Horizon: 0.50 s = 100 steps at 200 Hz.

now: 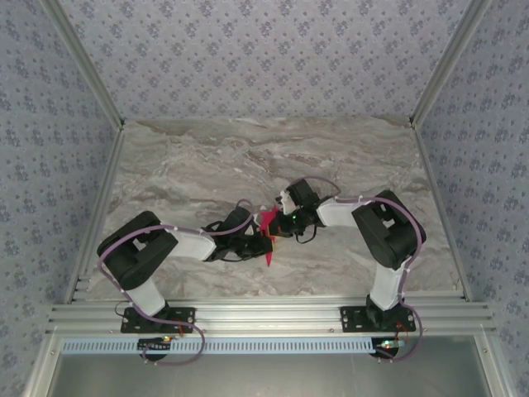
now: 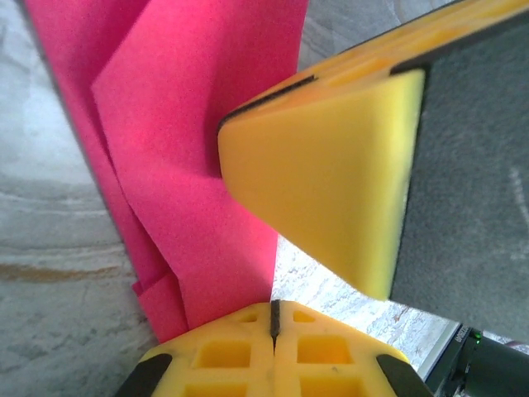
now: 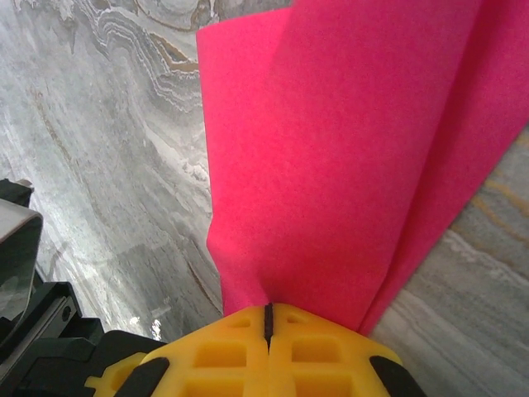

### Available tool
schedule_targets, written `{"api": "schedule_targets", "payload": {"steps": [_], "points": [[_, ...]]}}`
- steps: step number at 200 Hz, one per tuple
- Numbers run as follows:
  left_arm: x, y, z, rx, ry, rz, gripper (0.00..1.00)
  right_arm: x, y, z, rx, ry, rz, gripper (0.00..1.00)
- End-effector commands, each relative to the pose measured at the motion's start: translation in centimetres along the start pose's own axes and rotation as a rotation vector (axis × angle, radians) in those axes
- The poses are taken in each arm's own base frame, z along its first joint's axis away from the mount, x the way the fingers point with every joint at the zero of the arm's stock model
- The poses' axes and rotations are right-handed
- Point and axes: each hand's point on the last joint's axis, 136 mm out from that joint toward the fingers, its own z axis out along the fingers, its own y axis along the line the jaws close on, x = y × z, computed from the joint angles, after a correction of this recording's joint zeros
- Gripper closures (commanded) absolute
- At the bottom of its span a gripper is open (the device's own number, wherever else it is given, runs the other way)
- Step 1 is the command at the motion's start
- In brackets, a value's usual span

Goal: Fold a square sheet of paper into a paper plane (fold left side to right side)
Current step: Fold the wing for the fifth time at the center of the table.

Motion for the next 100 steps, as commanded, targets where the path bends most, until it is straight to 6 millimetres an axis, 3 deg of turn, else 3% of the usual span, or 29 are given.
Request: {"api": "schedule_targets", "payload": {"steps": [1, 37, 100], "points": [[3.6, 6.6, 0.1, -0.220, 0.093, -0.085, 1.00, -2.1, -3.2, -0.2, 0.104, -0.045, 0.008, 1.00], [3.9, 7.1, 0.3, -0.222, 0.098, -0.096, 1.00, -4.3, -3.7, -0.8, 0.112, -0.068, 0.006, 1.00], [3.9, 7.0, 0.4, -0.214, 0.095, -0.099, 1.00, -8.4, -6.8, -1.7, 0.139, -0.101, 0.047, 1.00]]}}
